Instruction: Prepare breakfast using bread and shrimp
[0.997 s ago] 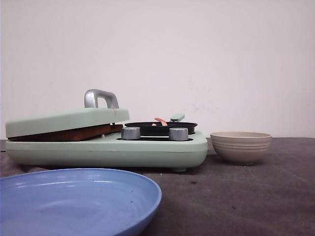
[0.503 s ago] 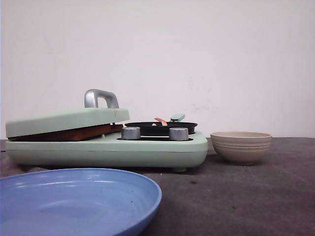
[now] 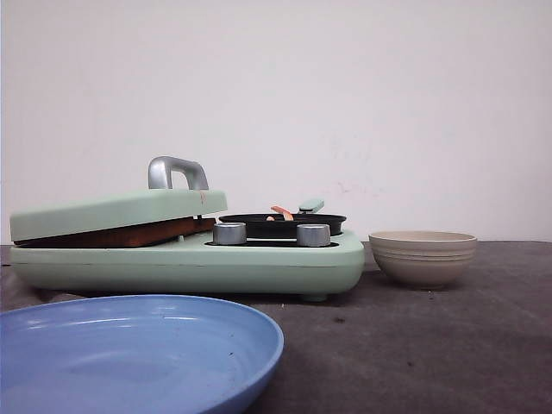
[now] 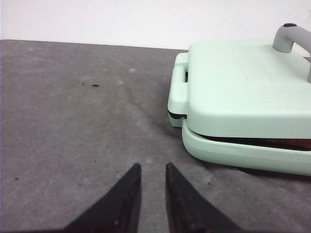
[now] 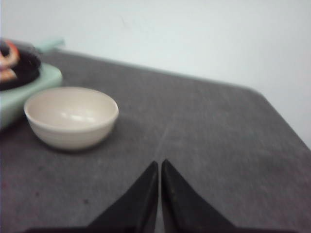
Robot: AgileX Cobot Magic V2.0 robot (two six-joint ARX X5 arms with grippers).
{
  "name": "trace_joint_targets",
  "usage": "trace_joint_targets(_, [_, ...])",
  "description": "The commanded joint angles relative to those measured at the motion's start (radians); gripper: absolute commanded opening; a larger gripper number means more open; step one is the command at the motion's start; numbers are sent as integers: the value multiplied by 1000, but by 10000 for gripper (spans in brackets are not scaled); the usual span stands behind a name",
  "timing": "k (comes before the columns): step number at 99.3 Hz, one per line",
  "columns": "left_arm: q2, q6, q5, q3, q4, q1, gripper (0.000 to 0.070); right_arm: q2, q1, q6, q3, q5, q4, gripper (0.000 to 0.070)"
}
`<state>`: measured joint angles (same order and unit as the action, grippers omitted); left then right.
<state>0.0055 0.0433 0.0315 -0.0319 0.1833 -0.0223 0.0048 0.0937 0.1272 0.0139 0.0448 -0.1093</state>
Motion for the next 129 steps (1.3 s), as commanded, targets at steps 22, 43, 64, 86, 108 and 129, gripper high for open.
trace_joint_targets(22, [-2, -6, 2, 17, 4, 0, 27, -1, -26, -11, -2, -27, -78, 1])
trace_joint_targets(43, [-2, -6, 2, 17, 4, 0, 27, -1, -26, -68, -2, -51, -79, 1])
trace_joint_targets(64, [-2, -6, 2, 17, 4, 0, 27, -1, -26, -66, -2, -60, -74, 1])
trace_joint_targets(86, [-2, -6, 2, 17, 4, 0, 27, -1, -26, -67, -2, -81, -42, 1])
trace_joint_targets(108, [-2, -6, 2, 17, 4, 0, 27, -1, -26, -67, -2, -81, -42, 1])
trace_joint_targets(129, [-2, -6, 2, 17, 4, 0, 27, -1, -26, -67, -2, -81, -42, 1])
